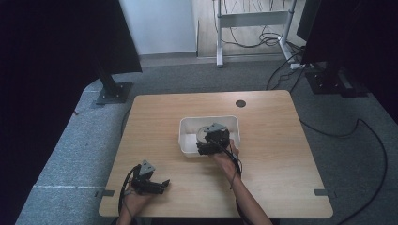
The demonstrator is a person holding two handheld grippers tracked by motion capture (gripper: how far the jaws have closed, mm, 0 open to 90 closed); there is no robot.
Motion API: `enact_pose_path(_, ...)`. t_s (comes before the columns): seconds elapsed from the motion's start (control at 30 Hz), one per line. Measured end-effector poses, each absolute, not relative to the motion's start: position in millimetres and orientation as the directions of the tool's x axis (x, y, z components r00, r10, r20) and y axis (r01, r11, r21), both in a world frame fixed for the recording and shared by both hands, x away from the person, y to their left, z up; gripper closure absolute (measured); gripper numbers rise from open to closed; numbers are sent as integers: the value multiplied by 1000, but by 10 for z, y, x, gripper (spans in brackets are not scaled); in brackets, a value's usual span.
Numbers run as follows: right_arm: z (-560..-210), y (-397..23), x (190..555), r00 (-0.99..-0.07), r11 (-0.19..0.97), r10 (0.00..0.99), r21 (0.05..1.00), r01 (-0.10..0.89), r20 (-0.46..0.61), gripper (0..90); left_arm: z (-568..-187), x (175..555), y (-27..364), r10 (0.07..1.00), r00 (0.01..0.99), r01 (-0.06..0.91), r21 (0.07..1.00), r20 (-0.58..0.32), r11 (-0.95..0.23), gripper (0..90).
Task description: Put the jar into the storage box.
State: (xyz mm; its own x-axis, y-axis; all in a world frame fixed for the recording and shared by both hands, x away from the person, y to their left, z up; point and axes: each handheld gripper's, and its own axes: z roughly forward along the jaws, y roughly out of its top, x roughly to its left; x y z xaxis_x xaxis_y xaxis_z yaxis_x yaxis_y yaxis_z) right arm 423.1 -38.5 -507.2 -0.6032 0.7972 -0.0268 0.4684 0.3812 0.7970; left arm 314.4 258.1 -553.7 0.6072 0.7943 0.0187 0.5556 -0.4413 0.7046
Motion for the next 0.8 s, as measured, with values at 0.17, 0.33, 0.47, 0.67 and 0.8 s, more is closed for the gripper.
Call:
enact_pose_path(0.17, -5167, -372, 4250, -599, 393, 800, 782, 484, -31, 94, -5537, 3144, 2581, 794, 607, 556, 705, 19, -442, 16)
enact_pose_path(0.33, -5216, -381, 4263, -585, 377, 811, 778, 502, -16, 94, -5537, 3144, 2581, 794, 607, 556, 705, 18, -441, 15)
enact_pose_path(0.47, -5214, -403, 4282, -581, 364, 814, 770, 524, 10, 93, -5537, 3144, 2581, 794, 607, 555, 705, 19, -442, 15)
enact_pose_path(0.67, -5206, -402, 4292, -587, 374, 810, 764, 525, 7, 91, -5537, 3144, 2581, 794, 607, 556, 705, 18, -441, 15)
enact_pose_path(0.8, -5202, -399, 4297, -588, 380, 809, 764, 522, -1, 51, -5537, 3144, 2581, 794, 607, 556, 705, 19, -441, 15)
